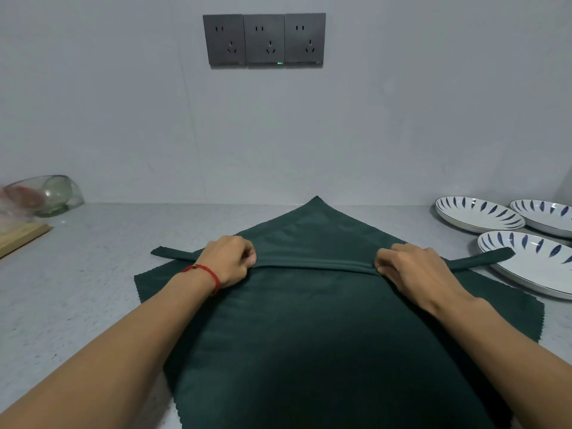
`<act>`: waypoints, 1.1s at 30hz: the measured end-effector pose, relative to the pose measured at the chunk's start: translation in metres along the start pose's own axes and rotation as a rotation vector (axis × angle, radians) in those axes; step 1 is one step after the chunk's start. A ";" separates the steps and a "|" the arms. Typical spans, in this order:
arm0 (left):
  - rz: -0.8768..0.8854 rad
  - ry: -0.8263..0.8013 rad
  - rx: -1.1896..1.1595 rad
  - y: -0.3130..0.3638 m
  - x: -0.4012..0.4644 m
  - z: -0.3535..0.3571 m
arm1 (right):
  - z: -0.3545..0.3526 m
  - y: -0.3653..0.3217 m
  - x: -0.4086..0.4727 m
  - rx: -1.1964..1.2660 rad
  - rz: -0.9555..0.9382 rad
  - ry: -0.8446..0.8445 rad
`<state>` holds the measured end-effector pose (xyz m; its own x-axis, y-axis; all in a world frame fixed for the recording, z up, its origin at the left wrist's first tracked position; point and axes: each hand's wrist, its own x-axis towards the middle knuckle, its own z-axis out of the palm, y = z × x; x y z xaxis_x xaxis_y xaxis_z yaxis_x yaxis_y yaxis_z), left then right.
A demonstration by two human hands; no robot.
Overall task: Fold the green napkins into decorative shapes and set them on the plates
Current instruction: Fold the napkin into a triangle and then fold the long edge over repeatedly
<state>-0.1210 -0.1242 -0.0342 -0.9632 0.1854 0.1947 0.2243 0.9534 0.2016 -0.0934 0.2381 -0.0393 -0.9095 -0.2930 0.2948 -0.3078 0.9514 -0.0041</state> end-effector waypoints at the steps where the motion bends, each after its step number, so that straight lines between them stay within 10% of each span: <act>1: -0.034 -0.016 -0.002 0.001 0.003 -0.001 | 0.001 0.000 0.000 -0.029 -0.011 0.005; 33: 0.051 0.103 0.091 0.001 0.012 0.006 | 0.004 -0.003 0.028 0.056 -0.008 -0.010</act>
<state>-0.1330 -0.1199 -0.0378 -0.9295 0.2133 0.3008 0.2538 0.9618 0.1022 -0.1189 0.2271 -0.0346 -0.9095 -0.3022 0.2854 -0.3303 0.9422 -0.0551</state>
